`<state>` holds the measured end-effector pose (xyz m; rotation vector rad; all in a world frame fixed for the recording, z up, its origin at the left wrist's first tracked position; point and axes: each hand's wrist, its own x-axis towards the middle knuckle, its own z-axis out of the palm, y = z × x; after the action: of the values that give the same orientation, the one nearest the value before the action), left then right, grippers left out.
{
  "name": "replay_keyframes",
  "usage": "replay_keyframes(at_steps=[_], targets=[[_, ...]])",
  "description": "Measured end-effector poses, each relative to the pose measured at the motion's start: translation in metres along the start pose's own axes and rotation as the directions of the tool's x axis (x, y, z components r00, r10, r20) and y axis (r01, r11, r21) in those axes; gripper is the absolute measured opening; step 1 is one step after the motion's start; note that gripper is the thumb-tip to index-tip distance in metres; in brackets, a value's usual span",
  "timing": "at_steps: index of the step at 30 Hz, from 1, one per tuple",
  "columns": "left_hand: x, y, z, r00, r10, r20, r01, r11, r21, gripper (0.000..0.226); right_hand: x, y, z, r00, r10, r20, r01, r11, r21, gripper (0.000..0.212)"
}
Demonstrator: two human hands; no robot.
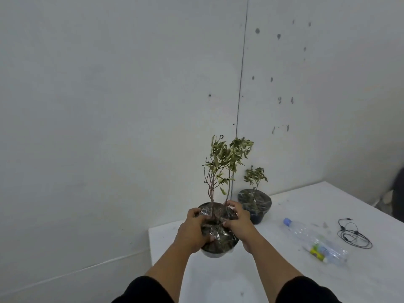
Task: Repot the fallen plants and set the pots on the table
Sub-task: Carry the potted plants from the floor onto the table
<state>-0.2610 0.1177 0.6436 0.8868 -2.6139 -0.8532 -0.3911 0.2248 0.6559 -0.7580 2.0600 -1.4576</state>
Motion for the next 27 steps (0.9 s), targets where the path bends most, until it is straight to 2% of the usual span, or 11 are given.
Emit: replay_keyframes(at_steps=[5, 12, 16, 20, 24, 27], targets=[[0.05, 0.008, 0.064, 0.997, -0.081, -0.009, 0.081, 0.997, 0.0, 0.06, 0.049, 0.04, -0.034, 0.998, 0.047, 0.03, -0.047, 0.999, 0.008, 0.052], [0.094, -0.012, 0.115, 0.983, -0.182, -0.008, 0.183, 0.982, 0.053, 0.059, 0.094, 0.081, -0.037, 0.998, 0.024, 0.051, -0.02, 0.997, -0.079, 0.038], [0.116, -0.023, 0.135, 0.969, -0.241, -0.051, 0.241, 0.971, -0.004, 0.058, 0.124, 0.089, -0.032, 0.997, -0.003, 0.072, 0.013, 0.991, -0.13, 0.033], [0.149, -0.029, 0.14, 0.933, -0.351, -0.08, 0.336, 0.929, -0.158, 0.052, 0.157, 0.098, -0.031, 0.997, -0.009, 0.081, 0.021, 0.988, -0.156, 0.03], [0.17, -0.032, 0.141, 0.946, -0.312, -0.091, 0.305, 0.949, -0.081, 0.048, 0.178, 0.105, -0.023, 0.996, -0.041, 0.084, 0.055, 0.984, -0.17, 0.036], [0.181, -0.033, 0.145, 0.943, -0.312, -0.118, 0.307, 0.95, -0.059, 0.048, 0.192, 0.108, -0.02, 0.995, -0.059, 0.076, 0.07, 0.986, -0.149, 0.031]])
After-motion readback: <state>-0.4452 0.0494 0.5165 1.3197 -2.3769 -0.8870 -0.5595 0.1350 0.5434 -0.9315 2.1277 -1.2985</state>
